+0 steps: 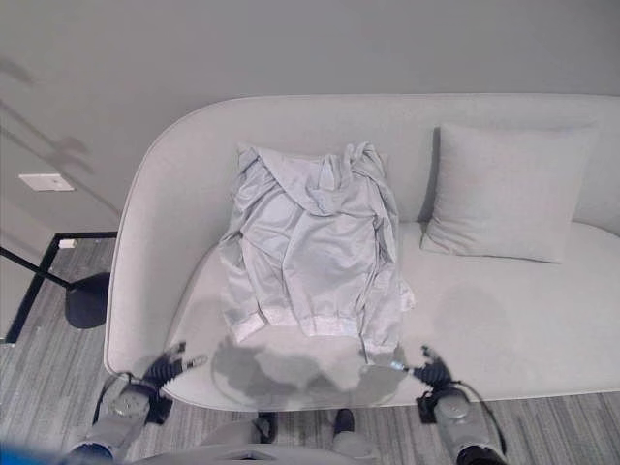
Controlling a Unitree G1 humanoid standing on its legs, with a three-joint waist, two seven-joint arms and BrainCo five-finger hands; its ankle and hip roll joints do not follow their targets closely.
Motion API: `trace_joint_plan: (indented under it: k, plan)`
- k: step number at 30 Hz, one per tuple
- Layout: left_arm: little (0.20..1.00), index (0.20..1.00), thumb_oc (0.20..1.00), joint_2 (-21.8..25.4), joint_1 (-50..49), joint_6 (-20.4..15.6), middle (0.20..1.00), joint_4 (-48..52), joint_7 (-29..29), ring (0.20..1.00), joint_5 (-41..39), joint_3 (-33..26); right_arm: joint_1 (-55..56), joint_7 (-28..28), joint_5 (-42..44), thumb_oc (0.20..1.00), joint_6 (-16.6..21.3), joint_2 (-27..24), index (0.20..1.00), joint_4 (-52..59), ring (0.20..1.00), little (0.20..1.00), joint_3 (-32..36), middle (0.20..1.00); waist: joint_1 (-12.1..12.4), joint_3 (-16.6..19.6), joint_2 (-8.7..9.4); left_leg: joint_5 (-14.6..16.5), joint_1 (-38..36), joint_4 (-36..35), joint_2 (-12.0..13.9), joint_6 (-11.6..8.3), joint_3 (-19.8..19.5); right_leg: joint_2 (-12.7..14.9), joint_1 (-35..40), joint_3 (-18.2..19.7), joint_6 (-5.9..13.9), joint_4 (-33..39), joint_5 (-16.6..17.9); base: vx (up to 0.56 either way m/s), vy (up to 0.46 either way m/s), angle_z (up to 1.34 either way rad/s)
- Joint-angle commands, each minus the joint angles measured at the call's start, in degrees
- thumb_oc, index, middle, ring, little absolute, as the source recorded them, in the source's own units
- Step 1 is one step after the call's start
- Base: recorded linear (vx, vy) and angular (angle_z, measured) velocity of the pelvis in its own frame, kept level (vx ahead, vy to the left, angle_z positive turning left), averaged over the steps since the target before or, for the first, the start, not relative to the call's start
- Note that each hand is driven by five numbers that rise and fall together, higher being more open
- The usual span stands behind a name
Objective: Hang the clothes on the sofa on the clothes rack.
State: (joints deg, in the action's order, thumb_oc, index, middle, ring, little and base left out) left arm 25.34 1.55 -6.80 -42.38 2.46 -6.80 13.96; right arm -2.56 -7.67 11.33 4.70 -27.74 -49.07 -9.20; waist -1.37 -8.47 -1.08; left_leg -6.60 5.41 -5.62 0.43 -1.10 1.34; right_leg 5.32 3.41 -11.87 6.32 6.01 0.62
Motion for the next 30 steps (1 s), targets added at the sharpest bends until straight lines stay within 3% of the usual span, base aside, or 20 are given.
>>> trace_joint_plan:
  k: [1,6,9,18,23,30]
  plan:
    - [1.000,1.000,1.000,1.5,7.7,-2.8,1.000,-1.0,2.8,1.000,-3.3,1.2,-5.3,-2.2,1.4,1.000,3.2,-2.9,1.000,2.7,1.000,1.000,0.9,1.000,0.9,-1.8,-0.61,5.5,-3.6,0.6,0.5,-2.49,0.3,0.0,-6.5,-0.6,4.34,-1.0,2.4,-0.04,0.008,-0.01]
    - [1.000,1.000,1.000,4.0,16.3,-3.4,1.000,2.2,5.8,1.000,-3.9,2.9,-13.0,-4.6,2.1,1.000,3.9,-5.2,1.000,5.0,1.000,1.000,-1.1,1.000,0.8,-3.1,-0.74,5.1,-2.3,0.6,0.5,-2.52,0.1,0.2,-7.9,-0.5,4.52,-1.0,3.0,-0.05,0.003,0.01]
    - [1.000,1.000,1.000,5.6,26.7,-3.1,1.000,1.9,9.6,1.000,-1.2,6.6,-22.1,-7.0,2.4,1.000,4.1,-6.6,1.000,5.7,1.000,1.000,-4.3,1.000,0.6,-4.5,-0.81,4.3,0.1,0.6,0.5,-2.67,0.0,0.4,-10.4,-0.3,4.77,-1.0,3.9,-0.13,0.002,0.01]
    - [1.000,1.000,1.000,8.9,45.2,-1.6,1.000,-5.3,15.0,1.000,0.2,14.1,-40.1,-10.0,4.5,1.000,3.7,-8.0,1.000,2.5,1.000,1.000,-13.2,1.000,0.3,-5.7,-0.58,2.0,6.3,0.6,-0.1,-2.95,0.1,0.9,-16.8,0.0,5.25,-1.0,6.6,-0.08,0.005,0.00]
    - [1.000,1.000,1.000,11.1,53.3,-1.1,1.000,-11.1,15.5,1.000,-2.4,17.6,-48.3,-9.8,5.2,1.000,2.5,-9.3,1.000,-1.5,1.000,1.000,-17.4,1.000,0.4,-5.9,-0.88,0.9,8.4,0.6,-0.7,-2.92,-0.3,1.4,-18.7,-0.8,5.95,-1.0,7.6,-0.01,0.002,0.02]
    - [1.000,1.000,1.000,10.1,66.2,-1.2,1.000,-16.6,15.0,1.000,-3.5,26.7,-57.2,-9.8,7.0,1.000,1.8,-8.2,1.000,-10.2,1.000,1.000,-21.9,1.000,0.9,-6.5,-1.40,0.5,9.3,0.6,-1.5,-3.07,-1.4,1.6,-19.2,-1.7,6.59,-1.0,8.0,0.00,0.009,0.14]
